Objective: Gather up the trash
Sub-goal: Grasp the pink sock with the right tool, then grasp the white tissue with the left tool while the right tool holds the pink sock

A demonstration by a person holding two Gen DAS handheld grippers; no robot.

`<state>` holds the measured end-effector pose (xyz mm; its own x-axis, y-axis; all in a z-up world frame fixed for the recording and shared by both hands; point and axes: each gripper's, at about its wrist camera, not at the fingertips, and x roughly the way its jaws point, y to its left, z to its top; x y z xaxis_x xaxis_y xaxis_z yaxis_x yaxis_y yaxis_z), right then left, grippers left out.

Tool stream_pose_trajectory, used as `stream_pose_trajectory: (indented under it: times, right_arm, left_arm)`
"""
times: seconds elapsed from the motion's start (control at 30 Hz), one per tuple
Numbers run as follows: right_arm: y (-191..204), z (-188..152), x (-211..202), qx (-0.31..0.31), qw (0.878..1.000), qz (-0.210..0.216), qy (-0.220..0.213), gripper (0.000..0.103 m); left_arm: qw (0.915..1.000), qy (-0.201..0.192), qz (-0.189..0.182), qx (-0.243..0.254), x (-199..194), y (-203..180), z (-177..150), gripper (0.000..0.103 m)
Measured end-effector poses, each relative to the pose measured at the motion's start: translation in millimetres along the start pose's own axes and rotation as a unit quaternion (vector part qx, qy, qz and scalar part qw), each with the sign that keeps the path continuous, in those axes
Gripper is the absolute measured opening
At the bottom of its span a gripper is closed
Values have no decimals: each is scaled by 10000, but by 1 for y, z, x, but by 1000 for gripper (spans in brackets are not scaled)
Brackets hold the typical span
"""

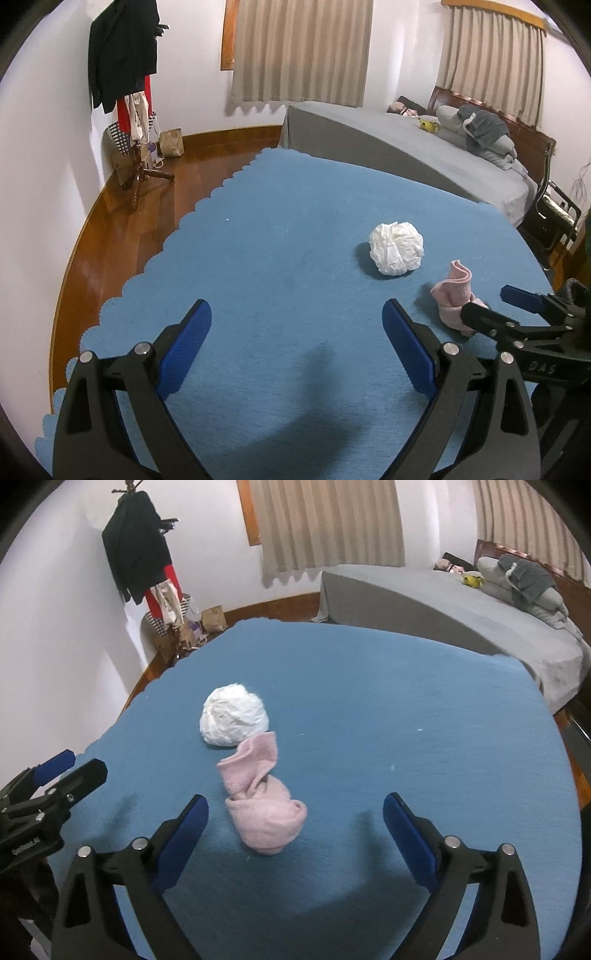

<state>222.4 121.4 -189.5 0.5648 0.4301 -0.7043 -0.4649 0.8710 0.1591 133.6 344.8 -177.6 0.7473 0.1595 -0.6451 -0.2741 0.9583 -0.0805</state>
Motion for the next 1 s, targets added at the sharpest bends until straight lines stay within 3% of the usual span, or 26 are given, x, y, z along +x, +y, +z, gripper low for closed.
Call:
stream_pose_trajectory:
  times: [0.17, 0.33, 0.43, 0.73, 1.0]
  right_arm:
    - [3, 0, 10, -35, 9997, 133, 187, 78]
    - [3, 0, 13, -23, 9990, 321, 296, 47]
    - [1, 2, 12, -38, 9986, 435, 311, 41]
    - [-27, 14, -4, 218, 9992, 331, 80, 40]
    - [-65, 32, -9, 425, 9991, 9, -96, 40]
  left_arm:
    - [10000, 18, -3, -47, 3, 2, 1, 91]
    - [10000, 23, -10, -35, 4, 2, 2, 91]
    - [10000, 32, -24, -32, 5, 1, 2, 91]
    - [9998, 17, -177, 75, 18, -14, 12, 91]
    - [9986, 68, -464, 251, 50, -51, 37, 91]
